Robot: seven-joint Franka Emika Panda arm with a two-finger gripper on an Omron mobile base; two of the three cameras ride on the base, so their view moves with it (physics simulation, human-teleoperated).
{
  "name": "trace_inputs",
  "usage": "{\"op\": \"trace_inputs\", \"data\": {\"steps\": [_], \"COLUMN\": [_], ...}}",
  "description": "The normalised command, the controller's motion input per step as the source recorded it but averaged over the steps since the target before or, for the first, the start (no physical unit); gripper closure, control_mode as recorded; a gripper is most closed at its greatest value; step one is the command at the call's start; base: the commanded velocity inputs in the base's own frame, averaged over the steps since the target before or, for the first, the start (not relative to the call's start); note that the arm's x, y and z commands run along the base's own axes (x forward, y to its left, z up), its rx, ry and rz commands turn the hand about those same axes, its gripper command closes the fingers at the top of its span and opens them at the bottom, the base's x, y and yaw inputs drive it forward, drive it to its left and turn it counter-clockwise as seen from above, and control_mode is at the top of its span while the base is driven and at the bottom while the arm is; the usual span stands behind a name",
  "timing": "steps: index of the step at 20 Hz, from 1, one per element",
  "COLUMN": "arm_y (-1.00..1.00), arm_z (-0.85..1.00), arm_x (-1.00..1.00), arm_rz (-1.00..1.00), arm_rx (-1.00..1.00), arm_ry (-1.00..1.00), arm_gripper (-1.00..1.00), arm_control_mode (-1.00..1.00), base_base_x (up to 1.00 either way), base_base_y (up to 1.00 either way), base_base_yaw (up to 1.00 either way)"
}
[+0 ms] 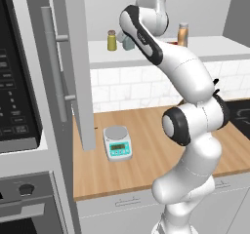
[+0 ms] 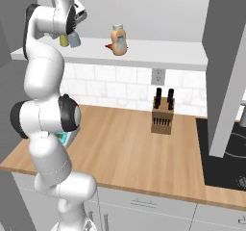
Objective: Put the shaker and condiment bottle from the counter next to their counterparts in the cabinet.
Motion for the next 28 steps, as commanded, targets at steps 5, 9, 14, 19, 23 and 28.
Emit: {"op": "trace_inputs", "data": {"steps": [5,9,14,19,23,28], "arm_y": [0.10,0.14,-0.12,-0.28,-0.30,-0.19], "arm_z": [0.00,0.00,-0.03,-0.06,-0.07,-0.05], "arm_x": [0.23,0.04,0.28,0.34,0.32,0.34], "arm_rz": [0.03,0.00,-0.01,-0.01,0.00,0.00], "arm_rx": [0.00,0.00,0.06,0.11,0.12,0.07], "arm_ry": [0.02,0.02,0.11,0.14,0.12,0.09], "arm_gripper": [1.00,-1.00,-1.00,-1.00,-1.00,-1.00], "arm_control_mode": [-1.00,-1.00,-1.00,-1.00,-1.00,-1.00], "base_base_x": [0.00,0.00,0.00,0.00,0.00,0.00], "base_base_y": [0.00,0.00,0.00,0.00,0.00,0.00], "base_base_yaw": [0.00,0.00,0.00,0.00,0.00,0.00]}}
